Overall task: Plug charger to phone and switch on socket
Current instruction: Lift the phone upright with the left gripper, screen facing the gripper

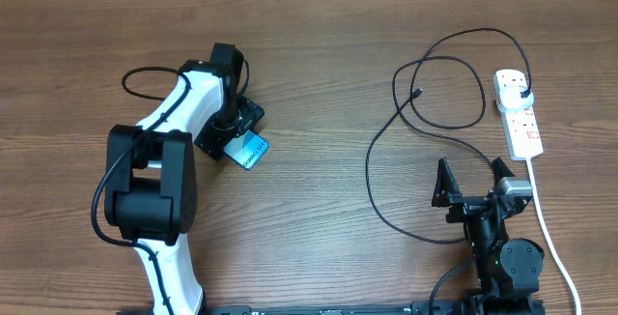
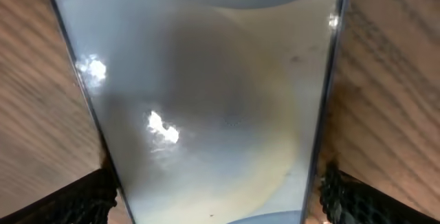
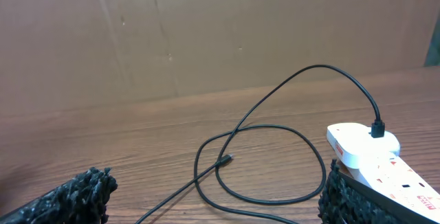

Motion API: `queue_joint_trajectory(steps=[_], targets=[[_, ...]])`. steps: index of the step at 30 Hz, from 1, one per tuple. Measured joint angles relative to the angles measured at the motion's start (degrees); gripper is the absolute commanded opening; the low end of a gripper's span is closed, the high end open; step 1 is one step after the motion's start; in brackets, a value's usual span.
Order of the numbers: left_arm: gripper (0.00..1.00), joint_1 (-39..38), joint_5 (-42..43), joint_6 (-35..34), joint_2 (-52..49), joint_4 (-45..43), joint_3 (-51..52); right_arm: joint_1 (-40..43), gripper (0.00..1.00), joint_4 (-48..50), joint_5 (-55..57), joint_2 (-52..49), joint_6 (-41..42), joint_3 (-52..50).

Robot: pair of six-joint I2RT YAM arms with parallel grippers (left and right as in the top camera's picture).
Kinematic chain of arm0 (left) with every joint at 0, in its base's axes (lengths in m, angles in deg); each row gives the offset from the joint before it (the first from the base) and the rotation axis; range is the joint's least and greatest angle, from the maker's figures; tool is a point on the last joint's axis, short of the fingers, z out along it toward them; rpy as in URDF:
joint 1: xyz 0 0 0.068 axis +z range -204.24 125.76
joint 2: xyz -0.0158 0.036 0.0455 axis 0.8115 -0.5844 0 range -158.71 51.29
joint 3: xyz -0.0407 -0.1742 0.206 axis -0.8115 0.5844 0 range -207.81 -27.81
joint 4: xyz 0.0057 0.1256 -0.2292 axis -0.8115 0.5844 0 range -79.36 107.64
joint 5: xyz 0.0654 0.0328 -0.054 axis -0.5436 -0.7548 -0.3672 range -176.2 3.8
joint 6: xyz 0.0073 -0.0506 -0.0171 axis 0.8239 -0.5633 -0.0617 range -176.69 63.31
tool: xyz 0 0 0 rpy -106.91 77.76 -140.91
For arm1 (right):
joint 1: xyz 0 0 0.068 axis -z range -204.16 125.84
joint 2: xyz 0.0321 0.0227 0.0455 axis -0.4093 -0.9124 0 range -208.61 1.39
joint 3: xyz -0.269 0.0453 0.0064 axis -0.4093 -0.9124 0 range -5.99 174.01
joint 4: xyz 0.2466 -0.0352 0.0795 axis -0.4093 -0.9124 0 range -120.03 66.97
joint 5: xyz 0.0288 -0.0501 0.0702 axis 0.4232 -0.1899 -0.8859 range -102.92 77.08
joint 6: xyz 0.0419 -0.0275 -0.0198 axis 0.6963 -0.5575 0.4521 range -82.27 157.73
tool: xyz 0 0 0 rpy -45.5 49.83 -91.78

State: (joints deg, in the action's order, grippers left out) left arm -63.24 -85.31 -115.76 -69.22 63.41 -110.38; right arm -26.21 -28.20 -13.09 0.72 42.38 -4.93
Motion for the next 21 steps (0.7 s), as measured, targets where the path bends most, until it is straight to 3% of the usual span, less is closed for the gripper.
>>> queue_joint_trajectory(steps=[8, 21], targets=[[0.94, -0.02, -0.04, 2.75, 0.24, -0.52, 0.52, 0.0, 1.0, 0.04, -0.02, 0.0, 0.02, 0.0], [0.78, -0.04, -0.28, 13.97, 0.35, -0.28, 0.7, 0.0, 1.0, 0.02, 0.0, 0.0, 0.04, 0.0]])
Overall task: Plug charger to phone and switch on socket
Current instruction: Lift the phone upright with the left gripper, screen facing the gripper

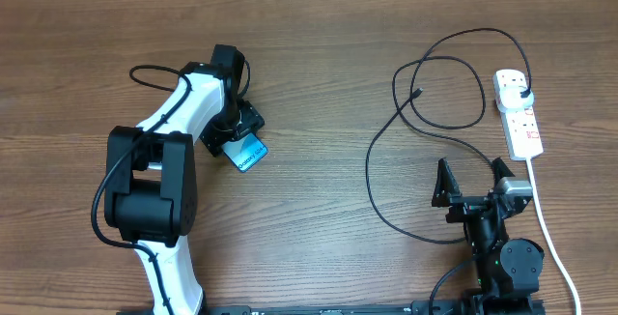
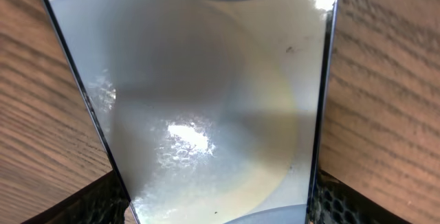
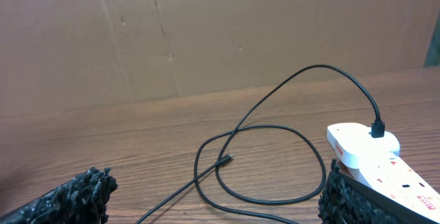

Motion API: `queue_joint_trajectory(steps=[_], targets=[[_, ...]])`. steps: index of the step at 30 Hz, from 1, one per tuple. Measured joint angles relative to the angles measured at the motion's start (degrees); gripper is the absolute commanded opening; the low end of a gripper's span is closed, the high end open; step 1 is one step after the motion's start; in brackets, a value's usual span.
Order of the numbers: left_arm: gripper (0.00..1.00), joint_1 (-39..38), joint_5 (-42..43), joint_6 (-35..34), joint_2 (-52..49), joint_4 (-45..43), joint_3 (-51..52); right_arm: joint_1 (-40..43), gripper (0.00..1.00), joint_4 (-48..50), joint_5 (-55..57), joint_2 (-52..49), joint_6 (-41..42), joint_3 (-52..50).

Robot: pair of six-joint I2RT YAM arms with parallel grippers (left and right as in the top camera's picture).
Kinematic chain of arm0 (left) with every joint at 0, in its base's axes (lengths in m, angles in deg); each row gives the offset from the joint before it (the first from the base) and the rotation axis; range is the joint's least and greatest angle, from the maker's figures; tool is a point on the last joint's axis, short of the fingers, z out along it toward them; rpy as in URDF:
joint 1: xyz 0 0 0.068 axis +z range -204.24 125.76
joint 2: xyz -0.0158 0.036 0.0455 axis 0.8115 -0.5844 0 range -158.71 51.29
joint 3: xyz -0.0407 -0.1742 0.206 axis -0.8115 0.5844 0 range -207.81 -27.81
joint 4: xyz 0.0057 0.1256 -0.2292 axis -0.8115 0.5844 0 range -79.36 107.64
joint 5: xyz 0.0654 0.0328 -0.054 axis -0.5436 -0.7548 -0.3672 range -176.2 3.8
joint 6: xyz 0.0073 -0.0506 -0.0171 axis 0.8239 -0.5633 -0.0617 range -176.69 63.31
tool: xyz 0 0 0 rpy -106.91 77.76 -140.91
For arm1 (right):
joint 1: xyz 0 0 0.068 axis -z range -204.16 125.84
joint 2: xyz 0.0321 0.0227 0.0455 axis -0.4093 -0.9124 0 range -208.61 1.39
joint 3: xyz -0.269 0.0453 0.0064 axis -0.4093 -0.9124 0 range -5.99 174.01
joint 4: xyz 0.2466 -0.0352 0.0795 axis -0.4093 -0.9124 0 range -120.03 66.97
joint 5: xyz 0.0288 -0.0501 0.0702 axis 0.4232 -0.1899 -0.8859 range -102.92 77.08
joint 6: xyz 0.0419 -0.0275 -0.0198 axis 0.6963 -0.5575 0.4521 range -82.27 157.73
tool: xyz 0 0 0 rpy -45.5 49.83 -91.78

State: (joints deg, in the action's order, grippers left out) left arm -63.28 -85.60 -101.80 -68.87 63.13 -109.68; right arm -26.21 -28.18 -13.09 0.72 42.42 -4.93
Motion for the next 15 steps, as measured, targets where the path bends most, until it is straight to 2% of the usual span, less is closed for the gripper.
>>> queue_joint_trajectory(steps=[5, 10, 15], targets=[[0.78, 0.0, 0.81, 5.95, 0.22, 0.02, 0.39, 0.02, 1.0, 0.0, 0.0, 0.0, -0.04, 0.0], [1.0, 0.0, 1.99, 10.43, 0.39, -0.59, 0.5, 0.0, 1.0, 0.0, -0.02, 0.0, -0.04, 0.0], [1.0, -0.26, 2.38, 11.3, 0.52, -1.2, 0.5, 0.02, 1.0, -0.02, -0.02, 0.0, -0.02, 0.0]])
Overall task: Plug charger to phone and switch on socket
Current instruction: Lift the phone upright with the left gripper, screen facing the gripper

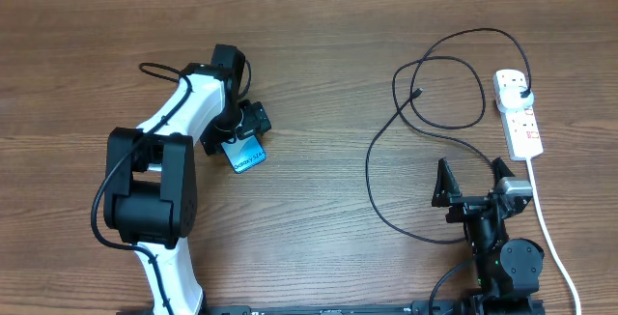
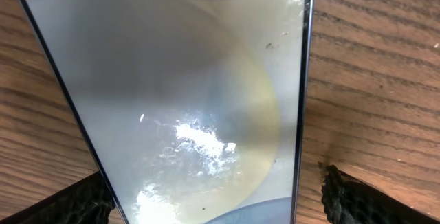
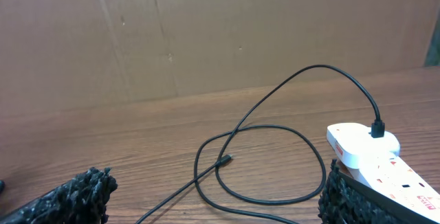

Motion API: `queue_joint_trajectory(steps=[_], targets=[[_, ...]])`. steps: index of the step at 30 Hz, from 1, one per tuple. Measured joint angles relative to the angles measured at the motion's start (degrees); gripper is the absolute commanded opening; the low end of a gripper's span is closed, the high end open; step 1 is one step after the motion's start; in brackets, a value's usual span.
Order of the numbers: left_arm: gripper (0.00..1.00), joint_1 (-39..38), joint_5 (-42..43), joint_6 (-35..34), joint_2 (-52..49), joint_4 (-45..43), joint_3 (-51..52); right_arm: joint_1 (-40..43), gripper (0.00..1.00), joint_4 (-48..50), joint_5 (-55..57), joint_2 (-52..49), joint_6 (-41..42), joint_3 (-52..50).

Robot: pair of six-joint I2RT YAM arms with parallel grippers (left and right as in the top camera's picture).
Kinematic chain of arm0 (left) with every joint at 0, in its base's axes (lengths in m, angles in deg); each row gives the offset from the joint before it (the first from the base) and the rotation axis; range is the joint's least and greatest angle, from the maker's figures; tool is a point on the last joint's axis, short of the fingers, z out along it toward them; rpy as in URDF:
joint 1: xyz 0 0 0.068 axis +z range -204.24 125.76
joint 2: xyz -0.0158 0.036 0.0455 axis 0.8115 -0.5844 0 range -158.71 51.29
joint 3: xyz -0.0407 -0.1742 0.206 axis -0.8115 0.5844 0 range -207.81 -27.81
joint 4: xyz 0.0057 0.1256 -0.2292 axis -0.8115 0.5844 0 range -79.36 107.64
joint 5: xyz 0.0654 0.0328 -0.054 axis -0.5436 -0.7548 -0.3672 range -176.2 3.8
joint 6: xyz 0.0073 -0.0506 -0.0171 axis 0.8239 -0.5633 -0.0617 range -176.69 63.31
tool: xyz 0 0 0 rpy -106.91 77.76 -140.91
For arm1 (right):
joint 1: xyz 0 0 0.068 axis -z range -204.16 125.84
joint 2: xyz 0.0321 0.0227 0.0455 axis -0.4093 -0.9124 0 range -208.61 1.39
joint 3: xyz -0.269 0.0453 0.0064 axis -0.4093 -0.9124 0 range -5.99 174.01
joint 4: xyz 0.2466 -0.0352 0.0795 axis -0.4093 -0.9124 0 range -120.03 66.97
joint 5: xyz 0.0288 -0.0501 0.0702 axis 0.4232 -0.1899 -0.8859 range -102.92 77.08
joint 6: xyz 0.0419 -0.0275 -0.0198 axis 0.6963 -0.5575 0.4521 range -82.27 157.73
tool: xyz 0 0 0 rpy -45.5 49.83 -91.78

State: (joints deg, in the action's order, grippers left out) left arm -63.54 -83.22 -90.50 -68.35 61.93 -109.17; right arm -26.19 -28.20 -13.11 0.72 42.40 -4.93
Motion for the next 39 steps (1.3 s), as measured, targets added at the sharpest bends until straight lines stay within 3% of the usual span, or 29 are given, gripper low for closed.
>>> queue_joint_trajectory(steps=[13, 30, 39], targets=[[1.0, -0.48, -3.67, -3.15, -0.04, -2.23, 0.07, 0.0, 1.0, 0.04, 0.02, 0.0, -0.02, 0.0], [1.0, -0.48, -5.4, -2.16, -0.15, -3.17, 0.07, -0.02, 1.0, 0.02, 0.0, 0.0, 0.0, 0.0], [0.84, -0.33, -5.29, -1.73, -0.17, -3.08, 0.07, 0.0, 1.0, 0.07, 0.0, 0.0, -0.02, 0.0]])
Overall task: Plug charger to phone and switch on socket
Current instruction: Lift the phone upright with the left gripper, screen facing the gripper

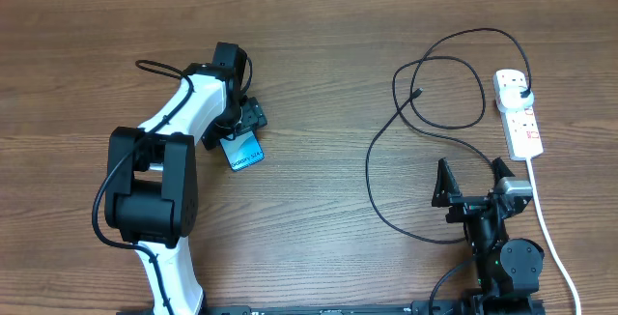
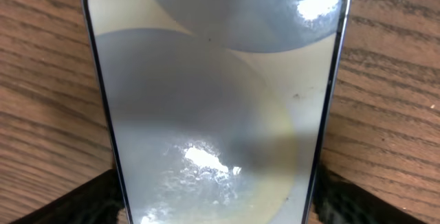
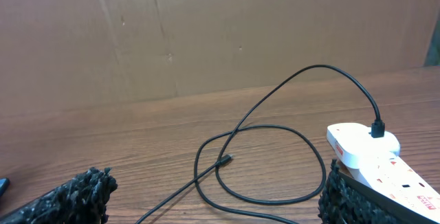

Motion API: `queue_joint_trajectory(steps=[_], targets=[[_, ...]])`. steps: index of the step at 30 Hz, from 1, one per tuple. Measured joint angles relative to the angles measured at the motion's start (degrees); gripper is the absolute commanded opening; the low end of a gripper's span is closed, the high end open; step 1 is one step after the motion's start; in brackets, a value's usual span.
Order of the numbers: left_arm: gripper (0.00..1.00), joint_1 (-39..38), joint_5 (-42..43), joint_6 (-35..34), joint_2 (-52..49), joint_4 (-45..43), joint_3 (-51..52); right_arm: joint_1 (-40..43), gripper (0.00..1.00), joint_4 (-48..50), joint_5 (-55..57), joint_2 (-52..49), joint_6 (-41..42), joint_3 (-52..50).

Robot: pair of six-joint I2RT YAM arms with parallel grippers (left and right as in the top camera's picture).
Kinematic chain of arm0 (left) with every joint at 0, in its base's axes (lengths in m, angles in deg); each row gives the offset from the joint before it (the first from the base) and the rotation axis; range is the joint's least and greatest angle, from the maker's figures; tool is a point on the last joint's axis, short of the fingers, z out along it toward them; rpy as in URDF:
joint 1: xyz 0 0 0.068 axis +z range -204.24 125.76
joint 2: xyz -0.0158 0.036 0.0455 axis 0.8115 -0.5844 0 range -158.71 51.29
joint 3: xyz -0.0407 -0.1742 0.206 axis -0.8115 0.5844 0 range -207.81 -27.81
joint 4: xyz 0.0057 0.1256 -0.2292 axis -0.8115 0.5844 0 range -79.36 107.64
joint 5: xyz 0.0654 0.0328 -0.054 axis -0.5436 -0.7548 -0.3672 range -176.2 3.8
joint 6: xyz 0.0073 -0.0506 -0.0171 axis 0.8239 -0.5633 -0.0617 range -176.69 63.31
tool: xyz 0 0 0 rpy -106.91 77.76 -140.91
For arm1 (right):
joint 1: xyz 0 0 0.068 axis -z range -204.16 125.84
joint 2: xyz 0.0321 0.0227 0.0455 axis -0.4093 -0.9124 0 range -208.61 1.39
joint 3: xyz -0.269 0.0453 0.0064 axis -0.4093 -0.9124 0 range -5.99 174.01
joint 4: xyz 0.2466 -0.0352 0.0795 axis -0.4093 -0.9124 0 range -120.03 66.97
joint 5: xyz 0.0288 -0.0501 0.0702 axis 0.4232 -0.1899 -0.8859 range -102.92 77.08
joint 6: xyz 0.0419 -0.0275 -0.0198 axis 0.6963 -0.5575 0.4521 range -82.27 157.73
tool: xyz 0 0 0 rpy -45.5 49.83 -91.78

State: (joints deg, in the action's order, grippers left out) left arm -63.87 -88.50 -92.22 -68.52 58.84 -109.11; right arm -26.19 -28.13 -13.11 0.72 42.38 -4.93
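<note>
The phone [image 2: 216, 100] lies screen up on the wooden table, its camera hole at the far end; overhead it is a small blue slab [image 1: 242, 152]. My left gripper [image 1: 238, 137] is shut on its near part, with black fingers [image 2: 103, 198] pressed against both long edges. The black charger cable [image 1: 379, 160] loops across the right half, its free connector [image 1: 417, 93] lying loose, also visible as the connector [image 3: 225, 159]. Its plug [image 1: 522, 91] sits in the white power strip [image 1: 521, 122]. My right gripper [image 1: 473, 178] stands open near the front edge, holding nothing.
The power strip's white lead [image 1: 550, 233] runs to the front edge past the right arm's base. A cardboard wall [image 3: 206, 31] backs the table. The cable loop lies between the right gripper and the strip.
The phone has turned a little and sits straighter between the left fingers, its far end with the camera hole now in view. The fingers now touch both edges. The right arm has not moved.
The left gripper was over the phone with the phone slanting toward the lower right. At each later moment the phone lay turned a bit more, with a gap beside one finger at the last one. Now the fingers are shut on it. Cable, strip and right gripper stayed put.
</note>
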Motion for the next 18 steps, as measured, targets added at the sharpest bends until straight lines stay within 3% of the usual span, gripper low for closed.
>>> queue_joint_trajectory(steps=[9, 14, 18], targets=[[0.8, 0.02, 0.07, 0.17, 0.02, 0.13, -0.07, 0.0, 1.0, -0.04, 0.02, 0.0, 0.0, 0.0], [0.7, 0.02, 0.13, 0.35, -0.07, 0.44, -0.24, 0.0, 1.0, -0.04, 0.0, 0.0, -0.02, 0.0], [0.68, 0.24, 0.81, 0.83, -0.81, 2.45, -2.03, 0.0, 1.0, -0.04, 0.0, 0.0, 0.0, 0.0]])
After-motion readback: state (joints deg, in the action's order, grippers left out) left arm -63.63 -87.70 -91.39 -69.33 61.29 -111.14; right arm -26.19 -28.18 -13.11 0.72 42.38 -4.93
